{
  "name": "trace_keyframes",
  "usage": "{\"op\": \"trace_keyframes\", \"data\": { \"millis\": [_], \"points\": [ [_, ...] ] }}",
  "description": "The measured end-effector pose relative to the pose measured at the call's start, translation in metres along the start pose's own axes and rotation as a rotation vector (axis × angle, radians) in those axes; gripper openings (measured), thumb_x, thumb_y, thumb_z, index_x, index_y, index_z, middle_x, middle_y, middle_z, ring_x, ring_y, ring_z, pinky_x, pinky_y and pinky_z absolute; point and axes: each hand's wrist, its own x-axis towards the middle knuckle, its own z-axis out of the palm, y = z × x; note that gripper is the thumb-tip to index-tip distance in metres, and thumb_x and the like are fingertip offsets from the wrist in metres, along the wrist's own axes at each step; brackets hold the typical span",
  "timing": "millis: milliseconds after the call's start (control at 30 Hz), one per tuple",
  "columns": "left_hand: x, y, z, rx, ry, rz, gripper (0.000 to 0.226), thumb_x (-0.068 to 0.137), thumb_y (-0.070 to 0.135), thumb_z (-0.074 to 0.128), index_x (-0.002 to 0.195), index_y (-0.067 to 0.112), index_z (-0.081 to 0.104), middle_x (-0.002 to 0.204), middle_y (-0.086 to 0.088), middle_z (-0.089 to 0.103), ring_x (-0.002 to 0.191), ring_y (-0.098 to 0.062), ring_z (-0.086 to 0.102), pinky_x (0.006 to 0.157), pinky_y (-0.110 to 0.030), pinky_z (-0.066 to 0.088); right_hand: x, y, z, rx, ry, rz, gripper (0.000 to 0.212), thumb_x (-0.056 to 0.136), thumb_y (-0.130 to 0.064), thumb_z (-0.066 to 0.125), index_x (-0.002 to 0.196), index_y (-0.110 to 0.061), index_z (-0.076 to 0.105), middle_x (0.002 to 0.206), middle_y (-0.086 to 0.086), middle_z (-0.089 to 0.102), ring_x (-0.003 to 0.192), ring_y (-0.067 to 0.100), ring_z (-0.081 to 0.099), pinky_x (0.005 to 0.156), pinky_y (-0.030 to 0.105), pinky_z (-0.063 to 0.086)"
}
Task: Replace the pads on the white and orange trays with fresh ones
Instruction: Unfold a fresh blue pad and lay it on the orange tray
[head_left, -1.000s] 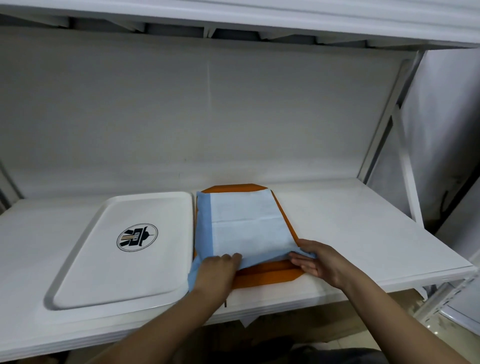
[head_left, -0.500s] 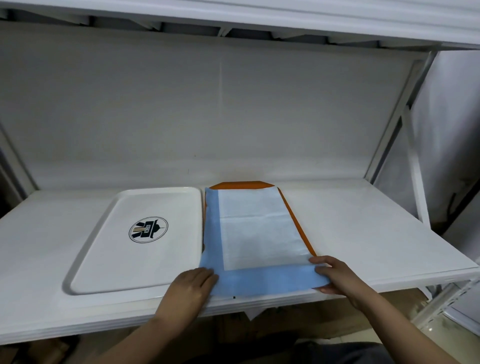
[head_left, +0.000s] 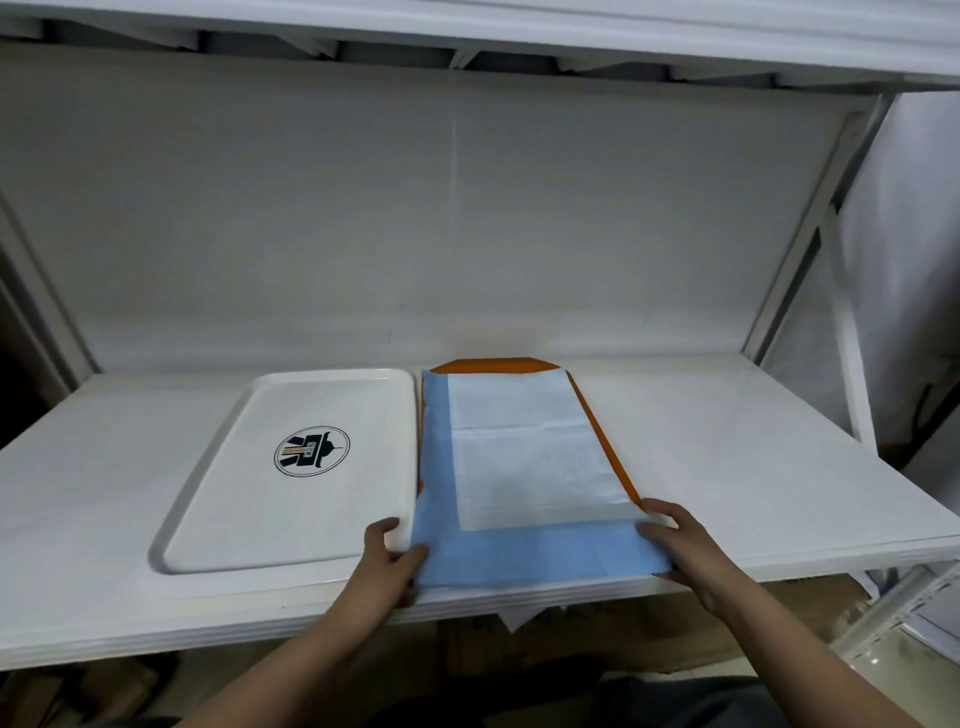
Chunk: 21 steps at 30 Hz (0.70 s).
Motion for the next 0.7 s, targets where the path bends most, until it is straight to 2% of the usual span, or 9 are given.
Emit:
{"op": "trace_keyframes", "data": {
  "millis": [100, 233, 333, 467, 600, 700],
  "points": [
    [0.006, 0.013, 0.000, -0.193, -0.071, -0.079, 0.041, 0.095, 0.025, 0.054, 0.130, 0.028, 0.033, 0.117, -0.011, 0.060, 0.098, -0.024, 0.063, 0.077, -0.033, 0.056, 0.002, 0.002, -0.001, 0.049, -0.019, 0.015, 0.036, 0.094, -0.025, 0.057, 0.128, -0.022, 0.045, 0.116, 0.004, 0.049, 0.094, 0.017, 0.052, 0.067, 0.027, 0.048],
    [0.020, 0.012, 0.003, -0.281, -0.126, -0.134, 0.029, 0.093, 0.021, 0.058, 0.121, 0.024, 0.052, 0.125, -0.010, 0.058, 0.106, -0.024, 0.061, 0.078, -0.036, 0.057, 0.006, 0.004, -0.002, 0.072, -0.054, 0.012, 0.038, 0.091, -0.029, 0.060, 0.127, -0.025, 0.047, 0.117, 0.002, 0.050, 0.102, 0.022, 0.053, 0.083, 0.037, 0.053],
    [0.030, 0.013, 0.006, -0.340, -0.089, -0.129, 0.020, 0.091, 0.014, 0.060, 0.111, 0.017, 0.062, 0.123, -0.011, 0.058, 0.103, -0.024, 0.061, 0.069, -0.031, 0.059, 0.006, 0.004, -0.003, 0.094, -0.078, -0.005, 0.037, 0.090, -0.025, 0.062, 0.125, -0.027, 0.051, 0.116, -0.001, 0.052, 0.104, 0.023, 0.055, 0.088, 0.039, 0.054],
    [0.035, 0.022, 0.008, -0.233, -0.125, -0.089, 0.025, 0.089, 0.005, 0.060, 0.112, 0.012, 0.065, 0.112, -0.014, 0.065, 0.084, -0.021, 0.064, 0.056, -0.021, 0.052, 0.005, 0.000, -0.005, 0.086, -0.153, -0.039, 0.027, 0.090, -0.020, 0.062, 0.116, -0.027, 0.062, 0.118, -0.001, 0.053, 0.105, 0.021, 0.055, 0.084, 0.031, 0.053],
    [0.045, 0.024, 0.006, -0.063, -0.159, -0.006, 0.024, 0.084, -0.001, 0.065, 0.093, 0.021, 0.070, 0.117, -0.014, 0.063, 0.095, -0.023, 0.064, 0.077, -0.022, 0.054, 0.008, -0.005, -0.008, 0.059, -0.190, -0.044, 0.028, 0.088, -0.014, 0.063, 0.115, -0.021, 0.065, 0.117, 0.000, 0.058, 0.103, 0.019, 0.058, 0.077, 0.024, 0.053],
    [0.050, 0.023, 0.006, -0.025, -0.112, 0.073, 0.028, 0.083, -0.003, 0.065, 0.095, 0.021, 0.069, 0.112, -0.010, 0.064, 0.087, -0.013, 0.063, 0.068, -0.011, 0.052, 0.010, -0.008, -0.008, 0.051, -0.171, -0.063, 0.028, 0.088, -0.011, 0.062, 0.114, -0.020, 0.066, 0.114, -0.003, 0.060, 0.100, 0.017, 0.059, 0.072, 0.020, 0.052]
  ]
}}
